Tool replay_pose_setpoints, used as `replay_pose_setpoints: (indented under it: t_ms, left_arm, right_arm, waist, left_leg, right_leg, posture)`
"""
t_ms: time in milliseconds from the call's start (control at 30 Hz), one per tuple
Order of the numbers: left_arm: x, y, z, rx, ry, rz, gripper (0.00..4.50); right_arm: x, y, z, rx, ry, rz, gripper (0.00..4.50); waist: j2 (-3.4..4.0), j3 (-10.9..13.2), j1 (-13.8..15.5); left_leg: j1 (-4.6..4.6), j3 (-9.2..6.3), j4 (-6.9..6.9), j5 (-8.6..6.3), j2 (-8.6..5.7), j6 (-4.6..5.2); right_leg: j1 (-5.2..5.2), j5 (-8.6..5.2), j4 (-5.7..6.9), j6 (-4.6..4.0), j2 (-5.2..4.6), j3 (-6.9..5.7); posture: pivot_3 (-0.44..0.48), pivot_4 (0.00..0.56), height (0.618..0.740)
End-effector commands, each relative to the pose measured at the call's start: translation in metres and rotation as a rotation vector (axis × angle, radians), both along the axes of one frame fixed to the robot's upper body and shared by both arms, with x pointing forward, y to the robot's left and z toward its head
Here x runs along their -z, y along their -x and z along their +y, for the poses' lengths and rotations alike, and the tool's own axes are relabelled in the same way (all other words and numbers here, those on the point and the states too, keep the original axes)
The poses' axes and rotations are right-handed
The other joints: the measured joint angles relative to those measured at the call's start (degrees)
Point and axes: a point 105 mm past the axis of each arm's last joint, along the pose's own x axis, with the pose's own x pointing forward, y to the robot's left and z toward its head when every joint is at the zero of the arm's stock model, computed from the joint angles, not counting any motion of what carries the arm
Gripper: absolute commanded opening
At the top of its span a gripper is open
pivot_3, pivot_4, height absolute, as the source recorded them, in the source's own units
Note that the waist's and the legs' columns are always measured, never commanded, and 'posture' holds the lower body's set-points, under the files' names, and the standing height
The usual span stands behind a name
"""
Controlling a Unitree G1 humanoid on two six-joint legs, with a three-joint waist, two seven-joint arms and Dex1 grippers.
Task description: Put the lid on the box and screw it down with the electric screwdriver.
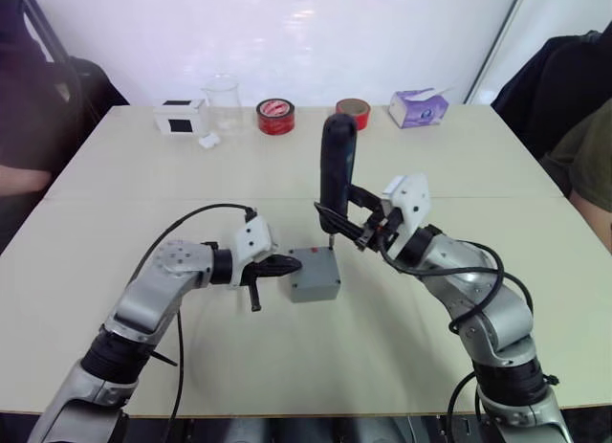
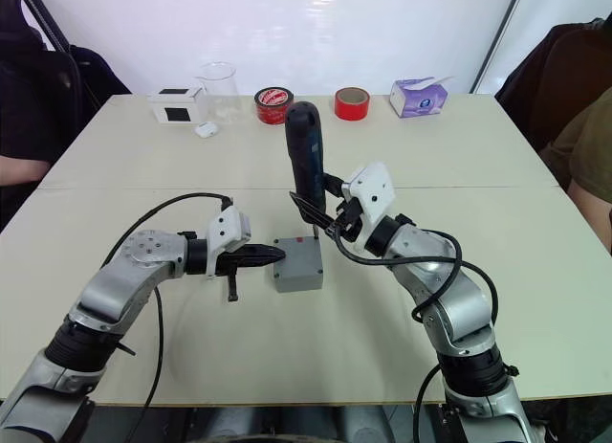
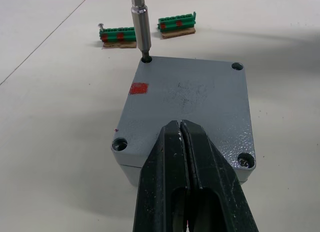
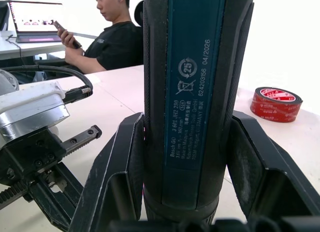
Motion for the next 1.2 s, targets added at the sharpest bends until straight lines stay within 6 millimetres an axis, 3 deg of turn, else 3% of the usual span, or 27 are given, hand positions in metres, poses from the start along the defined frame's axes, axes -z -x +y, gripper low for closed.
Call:
replay_pose_setpoints:
  t_ms: [33, 367, 800, 900, 1033, 1200]
  left_arm:
    - [0.007, 0.0, -0.001, 0.004, -0.026, 0.018, 0.0]
    - [0.008, -0.001, -0.003, 0.008, -0.032, 0.019, 0.0]
    - [0.008, 0.002, -0.004, 0.017, -0.036, 0.026, 0.0]
    - [0.007, 0.003, -0.004, 0.022, -0.032, 0.025, 0.0]
    - [-0.001, 0.005, -0.005, 0.038, -0.002, 0.009, 0.0]
    - [-0.018, 0.008, -0.006, 0.062, 0.039, -0.015, 0.0]
  right_arm:
    - [0.051, -0.004, -0.004, 0.034, 0.109, 0.225, 1.81]
    - [0.059, -0.007, -0.006, 0.073, 0.121, 0.275, 1.81]
    - [0.038, -0.007, -0.001, 0.047, 0.047, 0.219, 1.81]
    - [0.017, -0.006, -0.001, 0.031, 0.004, 0.154, 1.81]
    - [-0.04, -0.002, -0.003, -0.004, -0.141, 0.012, 1.81]
    - [-0.098, 0.003, -0.018, -0.008, -0.227, -0.081, 1.81]
  waist:
    - [-0.04, -0.2, 0.0]
    - [-0.15, -0.9, 0.0]
    - [-0.12, -0.9, 0.0]
    - [-0.1, -0.9, 0.0]
    - [0.14, -0.7, -0.1]
    - [0.51, -0.4, -0.2]
  left_leg:
    - [0.01, 0.0, -0.02, 0.0, 0.0, 0.0]
    - [0.01, -0.03, -0.19, -0.01, 0.01, -0.01]
    - [-0.07, -0.02, -0.64, -0.02, -0.02, -0.03]
    - [-0.07, 0.01, -0.93, 0.0, -0.04, -0.04]
    - [-0.25, 0.04, -1.12, 0.02, -0.05, -0.08]
    - [-1.23, 0.04, -1.11, 0.15, -0.07, -0.23]
  right_leg:
    - [0.01, -0.01, -0.02, -0.03, -0.01, 0.0]
    - [0.02, -0.19, -0.2, -0.35, -0.21, -0.03]
    - [0.02, -0.19, -0.78, -0.4, -0.41, -0.11]
    - [-0.04, -0.19, -0.91, -0.41, -0.48, -0.14]
    - [-0.29, -0.2, -0.95, -0.43, -0.51, -0.19]
    - [-1.32, -0.07, -0.78, -0.18, -0.5, -0.24]
  posture:
    - [0.0, 0.15, 0.74]
    - [0.0, 0.15, 0.74]
    - [0.0, 0.15, 0.74]
    - [0.0, 0.15, 0.74]
    - [0.0, 0.15, 0.74]
    - [0.0, 0.15, 0.74]
